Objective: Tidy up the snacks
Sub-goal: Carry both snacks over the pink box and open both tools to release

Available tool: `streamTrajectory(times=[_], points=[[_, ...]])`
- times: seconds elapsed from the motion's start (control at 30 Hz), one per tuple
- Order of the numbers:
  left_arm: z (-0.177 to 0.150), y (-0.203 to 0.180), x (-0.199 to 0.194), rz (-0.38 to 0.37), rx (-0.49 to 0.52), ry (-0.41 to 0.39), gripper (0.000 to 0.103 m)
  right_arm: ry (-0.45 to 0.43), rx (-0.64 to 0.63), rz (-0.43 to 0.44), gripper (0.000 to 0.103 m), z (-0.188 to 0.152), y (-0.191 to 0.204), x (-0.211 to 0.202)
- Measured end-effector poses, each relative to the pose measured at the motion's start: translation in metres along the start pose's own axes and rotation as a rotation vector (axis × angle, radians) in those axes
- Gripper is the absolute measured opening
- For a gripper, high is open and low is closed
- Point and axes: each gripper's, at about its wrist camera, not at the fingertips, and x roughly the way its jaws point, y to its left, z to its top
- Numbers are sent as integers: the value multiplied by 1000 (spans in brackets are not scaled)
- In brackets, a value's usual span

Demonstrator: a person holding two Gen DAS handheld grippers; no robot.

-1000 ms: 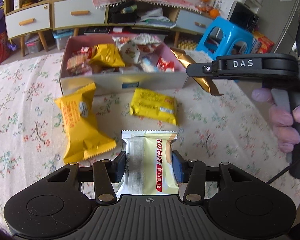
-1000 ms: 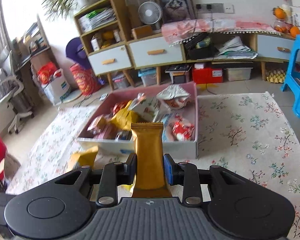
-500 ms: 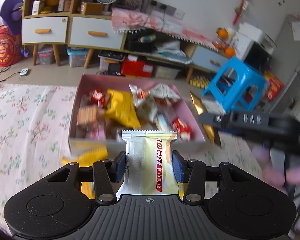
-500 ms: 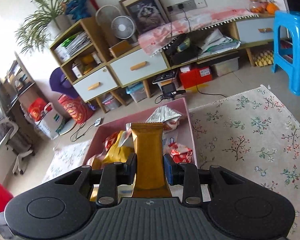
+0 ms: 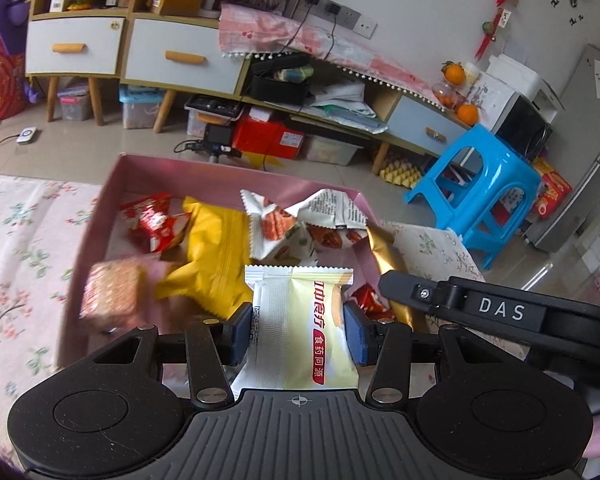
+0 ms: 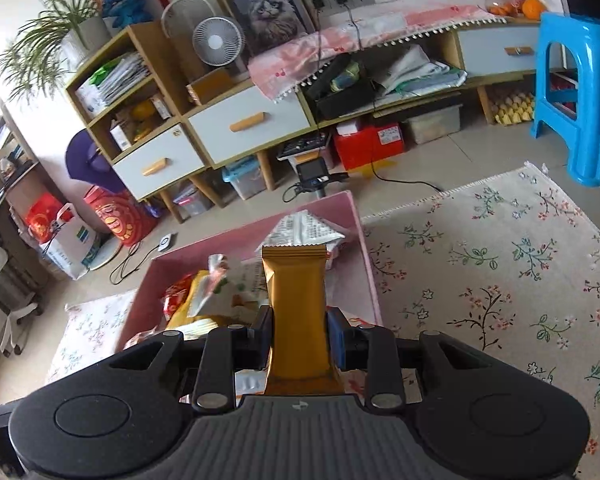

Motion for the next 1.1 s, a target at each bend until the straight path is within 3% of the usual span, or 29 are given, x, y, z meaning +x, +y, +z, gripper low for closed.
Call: streamTrajectory(times=[0.3,0.4,0.57,0.63,0.67,0.93,1.1], points=[[-6,-5,16,23,47,-33,46,-24,6,-5,23,5,-6,2],[-10,-6,15,33,54,-41,48,-29,9,-16,37,5,-7,-1],[-16,-8,6,37,66,-49,65,-46,5,-18,50,7,-5,-9],[-17,-9,1,48,74,-56,73,-48,1,-24,65,7,-4,-12],[-17,-10,-2,50,79,-58,74,-49,-2,-28,67,7,-4,-14],[-21,-15,-33,59,103,-74,87,-54,-30,-57,79,3,1,-31],[-24,-16,-51,56,100,-75,89,-50,-56,-68,82,-3,8,-43]])
